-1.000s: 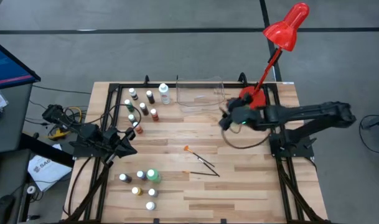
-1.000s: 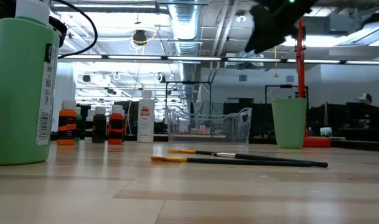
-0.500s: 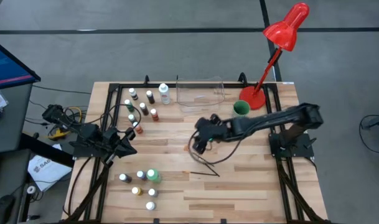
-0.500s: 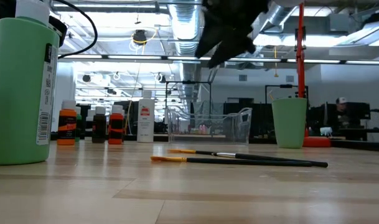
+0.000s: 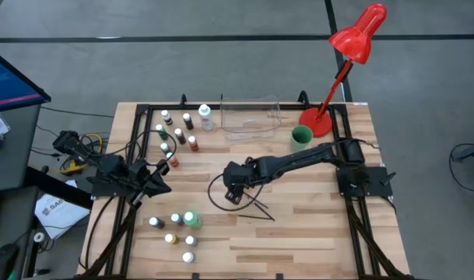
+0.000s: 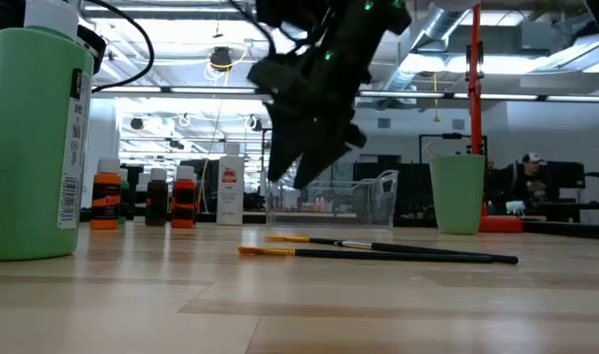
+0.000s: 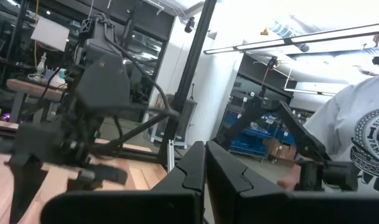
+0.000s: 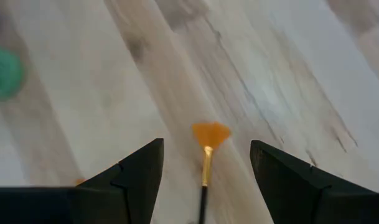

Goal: Pick & Place Paint Supplies
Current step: Put the top gold paint brush into the green cup

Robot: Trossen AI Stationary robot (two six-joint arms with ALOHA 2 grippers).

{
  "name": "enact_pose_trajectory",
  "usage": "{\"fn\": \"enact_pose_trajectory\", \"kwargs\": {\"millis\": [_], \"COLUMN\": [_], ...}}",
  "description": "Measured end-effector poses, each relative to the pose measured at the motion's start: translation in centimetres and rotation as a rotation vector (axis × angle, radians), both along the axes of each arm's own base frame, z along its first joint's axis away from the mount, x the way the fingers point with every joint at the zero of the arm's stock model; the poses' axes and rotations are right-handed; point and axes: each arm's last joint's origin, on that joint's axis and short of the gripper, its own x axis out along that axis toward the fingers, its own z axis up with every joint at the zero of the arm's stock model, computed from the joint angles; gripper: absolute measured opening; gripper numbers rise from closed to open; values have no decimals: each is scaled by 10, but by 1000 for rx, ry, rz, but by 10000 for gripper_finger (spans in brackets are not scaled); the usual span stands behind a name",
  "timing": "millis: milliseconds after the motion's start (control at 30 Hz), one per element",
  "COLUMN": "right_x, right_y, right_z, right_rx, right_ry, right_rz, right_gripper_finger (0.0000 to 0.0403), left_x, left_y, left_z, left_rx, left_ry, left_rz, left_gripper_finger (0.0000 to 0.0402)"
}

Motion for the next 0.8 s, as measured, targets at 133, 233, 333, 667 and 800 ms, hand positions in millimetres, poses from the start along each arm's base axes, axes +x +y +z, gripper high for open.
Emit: {"fn": "enact_pose_trajectory", "kwargs": {"millis": [133,233,333,667,800], "right_x": [7,12,14,17,16], "right_y": [-1,-2,-2,-4,-10], "right_z": [-16,-25,-36,-56,-55], "right_rx": [13,23,21,10,15], "right_ry": [44,58,88,130,140], "right_rz": [9,11,11,-14,-28], "right_gripper_finger": [235,235,235,207,134], "left_x": [0,0,1,1,1], "left_y": [0,0,-1,-1,-1], "left_z": [0,0,0,0,0], "left_rx": [0,1,4,4,2], "left_ry": [0,3,5,5,3], "left_rz": [0,0,-4,-4,-4], "left_gripper_finger": [2,2,2,2,2]}}
